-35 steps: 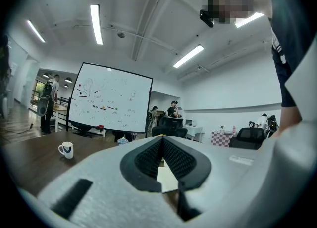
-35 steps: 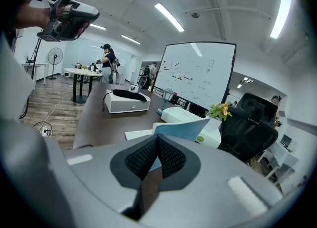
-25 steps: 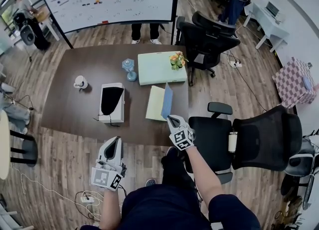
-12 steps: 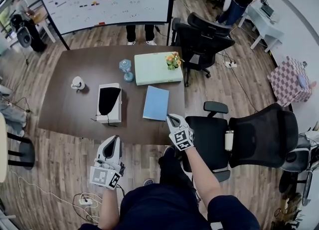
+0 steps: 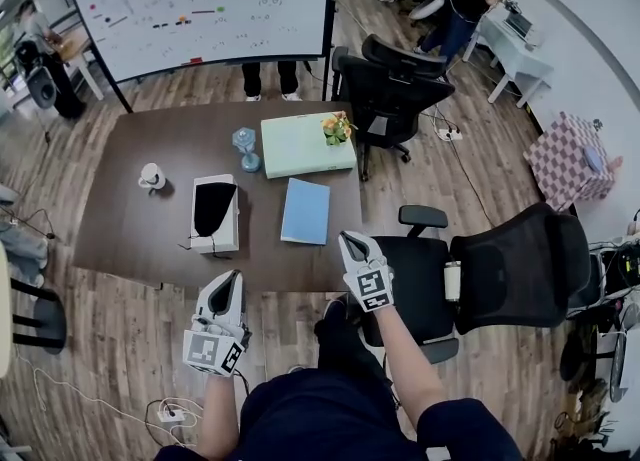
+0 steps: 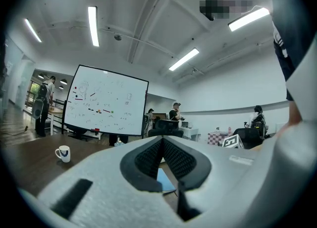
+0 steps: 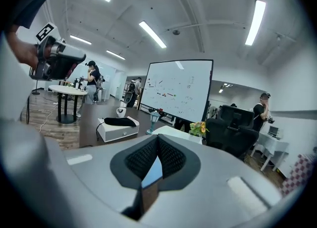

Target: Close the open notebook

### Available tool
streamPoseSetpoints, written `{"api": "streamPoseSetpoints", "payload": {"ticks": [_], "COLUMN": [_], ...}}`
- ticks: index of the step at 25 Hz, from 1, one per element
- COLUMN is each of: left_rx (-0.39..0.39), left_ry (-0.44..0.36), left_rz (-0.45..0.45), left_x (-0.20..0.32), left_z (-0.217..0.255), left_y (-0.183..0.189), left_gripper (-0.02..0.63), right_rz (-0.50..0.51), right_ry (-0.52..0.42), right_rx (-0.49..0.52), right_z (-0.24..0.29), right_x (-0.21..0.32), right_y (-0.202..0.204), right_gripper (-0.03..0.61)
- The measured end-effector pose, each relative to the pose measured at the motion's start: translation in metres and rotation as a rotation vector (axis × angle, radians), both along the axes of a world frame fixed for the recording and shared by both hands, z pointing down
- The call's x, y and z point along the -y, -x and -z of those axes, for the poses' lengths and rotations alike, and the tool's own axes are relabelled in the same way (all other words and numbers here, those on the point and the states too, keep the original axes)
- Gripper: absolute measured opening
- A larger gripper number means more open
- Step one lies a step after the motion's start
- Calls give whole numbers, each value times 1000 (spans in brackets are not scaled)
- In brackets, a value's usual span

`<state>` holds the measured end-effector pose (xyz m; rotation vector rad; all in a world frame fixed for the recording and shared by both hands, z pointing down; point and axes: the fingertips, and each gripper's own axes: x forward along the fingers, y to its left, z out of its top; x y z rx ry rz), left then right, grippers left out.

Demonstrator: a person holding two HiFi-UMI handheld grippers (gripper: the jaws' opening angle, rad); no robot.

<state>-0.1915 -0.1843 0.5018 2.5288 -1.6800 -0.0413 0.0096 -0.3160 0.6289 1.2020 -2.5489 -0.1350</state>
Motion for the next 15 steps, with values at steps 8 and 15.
{"api": "streamPoseSetpoints", "payload": {"ticks": [8,15], "left_rx": [-13,-13], "left_ry": [-7,-5], "left_rz": [-32,-63], "left_x": [-7,-16], "left_z": [0,-1], "left_y": [-5,-12], "left_gripper": [-5,-5], "right_rz": [-126,-212], "right_ry": [-17,-9], "right_rx": [87,159], "right_z": [30,42], "right_x": [-29,-59], "right_y": [-31,-52], "right_gripper": [8,8]}}
